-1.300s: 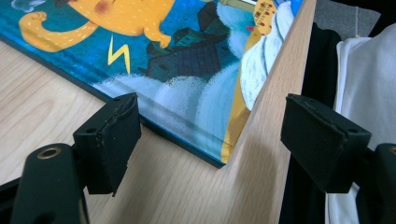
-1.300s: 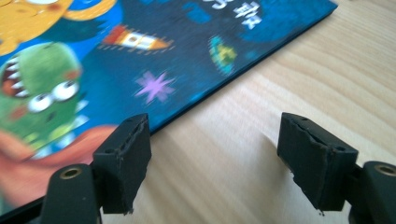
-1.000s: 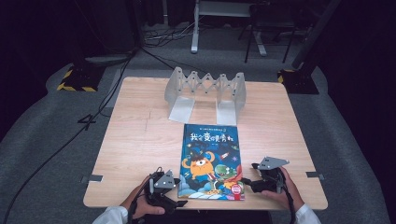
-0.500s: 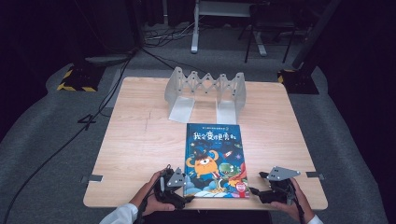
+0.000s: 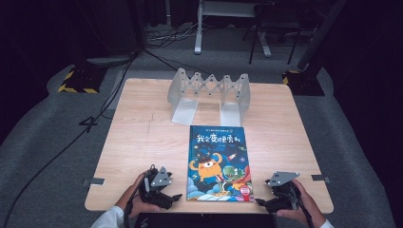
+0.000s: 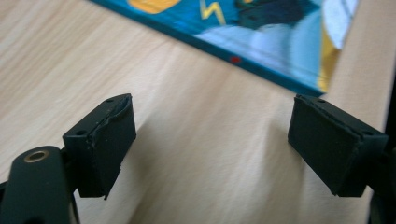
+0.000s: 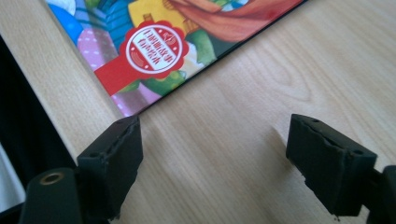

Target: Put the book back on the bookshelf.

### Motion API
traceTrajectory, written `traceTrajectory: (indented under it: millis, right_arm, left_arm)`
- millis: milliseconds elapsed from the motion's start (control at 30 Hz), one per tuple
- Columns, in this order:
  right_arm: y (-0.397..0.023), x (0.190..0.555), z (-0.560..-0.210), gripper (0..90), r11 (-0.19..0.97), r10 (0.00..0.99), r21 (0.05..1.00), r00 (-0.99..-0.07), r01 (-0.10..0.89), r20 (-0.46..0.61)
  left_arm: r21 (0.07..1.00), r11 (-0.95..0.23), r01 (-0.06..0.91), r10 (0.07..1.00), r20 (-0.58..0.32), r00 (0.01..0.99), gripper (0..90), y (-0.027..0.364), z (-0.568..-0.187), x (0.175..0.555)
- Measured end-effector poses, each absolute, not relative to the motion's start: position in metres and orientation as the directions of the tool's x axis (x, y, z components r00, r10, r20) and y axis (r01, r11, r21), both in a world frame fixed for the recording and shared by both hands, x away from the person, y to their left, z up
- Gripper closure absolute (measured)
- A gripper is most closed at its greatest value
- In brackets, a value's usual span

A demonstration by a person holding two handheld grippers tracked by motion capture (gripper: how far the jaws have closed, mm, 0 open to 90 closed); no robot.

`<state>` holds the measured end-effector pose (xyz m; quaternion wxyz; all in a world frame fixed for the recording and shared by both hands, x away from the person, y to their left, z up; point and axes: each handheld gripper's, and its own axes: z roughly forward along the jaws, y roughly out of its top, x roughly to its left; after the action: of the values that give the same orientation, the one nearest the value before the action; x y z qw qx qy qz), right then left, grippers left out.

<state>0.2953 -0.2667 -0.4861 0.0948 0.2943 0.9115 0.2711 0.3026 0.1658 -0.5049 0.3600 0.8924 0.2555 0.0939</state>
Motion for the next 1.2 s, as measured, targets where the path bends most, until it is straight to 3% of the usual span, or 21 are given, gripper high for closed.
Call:
traceTrajectory:
  millis: [67, 333, 667, 800, 1200]
  right_arm:
    - [-0.262, 0.297, -0.484, 19.3, 0.701, 0.579, 0.519, -0.815, 0.489, -0.014]
    - [-0.239, 0.299, -0.470, 43.2, 0.797, 0.525, 0.358, -0.851, 0.487, -0.012]
    - [-0.222, 0.299, -0.463, 56.7, 0.863, 0.474, 0.206, -0.881, 0.462, -0.009]
    - [-0.219, 0.299, -0.463, 64.5, 0.865, 0.454, 0.245, -0.891, 0.438, -0.010]
    - [-0.240, 0.285, -0.474, 66.2, 0.787, 0.455, 0.474, -0.891, 0.395, -0.014]
  left_arm:
    - [0.690, -0.612, 0.385, 0.522, -0.013, 0.853, 15.6, 0.165, -0.505, 0.305]
    - [0.690, -0.605, 0.397, 0.537, -0.015, 0.844, 15.7, 0.144, -0.505, 0.304]
    - [0.689, -0.594, 0.415, 0.560, -0.016, 0.828, 14.8, 0.137, -0.505, 0.300]
    - [0.688, -0.596, 0.414, 0.559, -0.014, 0.829, 14.8, 0.136, -0.505, 0.300]
    - [0.695, -0.578, 0.429, 0.572, -0.031, 0.820, 15.7, 0.141, -0.505, 0.304]
